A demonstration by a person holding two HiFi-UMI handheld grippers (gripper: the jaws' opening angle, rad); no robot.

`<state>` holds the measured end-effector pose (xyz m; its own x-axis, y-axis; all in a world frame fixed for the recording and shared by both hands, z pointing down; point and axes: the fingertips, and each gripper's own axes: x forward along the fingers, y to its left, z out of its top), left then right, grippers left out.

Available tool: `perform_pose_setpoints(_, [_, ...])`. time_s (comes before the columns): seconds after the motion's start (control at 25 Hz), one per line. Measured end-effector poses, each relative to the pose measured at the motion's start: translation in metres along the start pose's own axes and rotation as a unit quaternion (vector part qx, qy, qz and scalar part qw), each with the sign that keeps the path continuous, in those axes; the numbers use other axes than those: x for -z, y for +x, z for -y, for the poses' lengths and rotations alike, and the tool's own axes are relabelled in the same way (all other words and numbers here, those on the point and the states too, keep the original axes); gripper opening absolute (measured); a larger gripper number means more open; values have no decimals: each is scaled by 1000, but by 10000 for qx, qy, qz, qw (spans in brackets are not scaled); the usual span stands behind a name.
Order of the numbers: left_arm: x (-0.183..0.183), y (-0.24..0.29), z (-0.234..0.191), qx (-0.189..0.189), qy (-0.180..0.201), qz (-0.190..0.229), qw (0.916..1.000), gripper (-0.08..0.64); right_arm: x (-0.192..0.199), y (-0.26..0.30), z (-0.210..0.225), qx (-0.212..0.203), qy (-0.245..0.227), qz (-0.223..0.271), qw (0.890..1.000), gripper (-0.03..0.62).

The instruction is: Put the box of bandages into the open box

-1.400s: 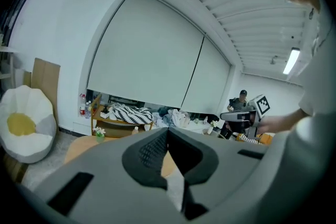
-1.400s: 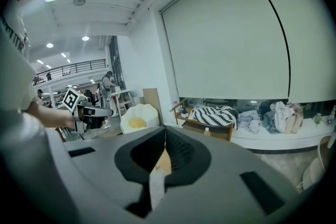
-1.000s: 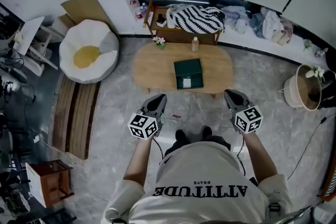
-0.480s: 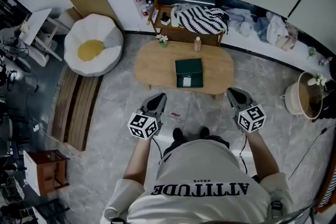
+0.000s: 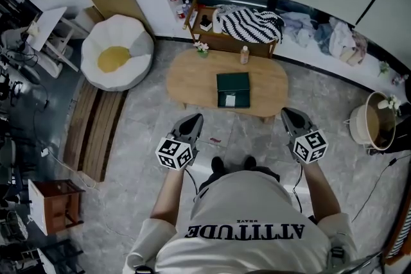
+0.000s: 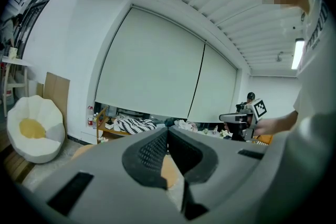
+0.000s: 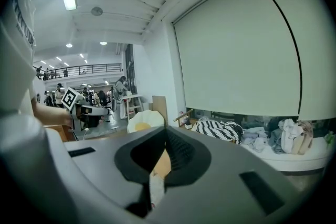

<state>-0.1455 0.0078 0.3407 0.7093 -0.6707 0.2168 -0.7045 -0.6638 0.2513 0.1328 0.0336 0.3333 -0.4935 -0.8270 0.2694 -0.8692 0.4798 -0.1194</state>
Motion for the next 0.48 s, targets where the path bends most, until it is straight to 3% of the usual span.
perform_pose_setpoints(0.48, [-3, -4, -9, -49, 20, 60, 10000, 20, -5, 2, -1, 103, 58, 78, 9999, 20])
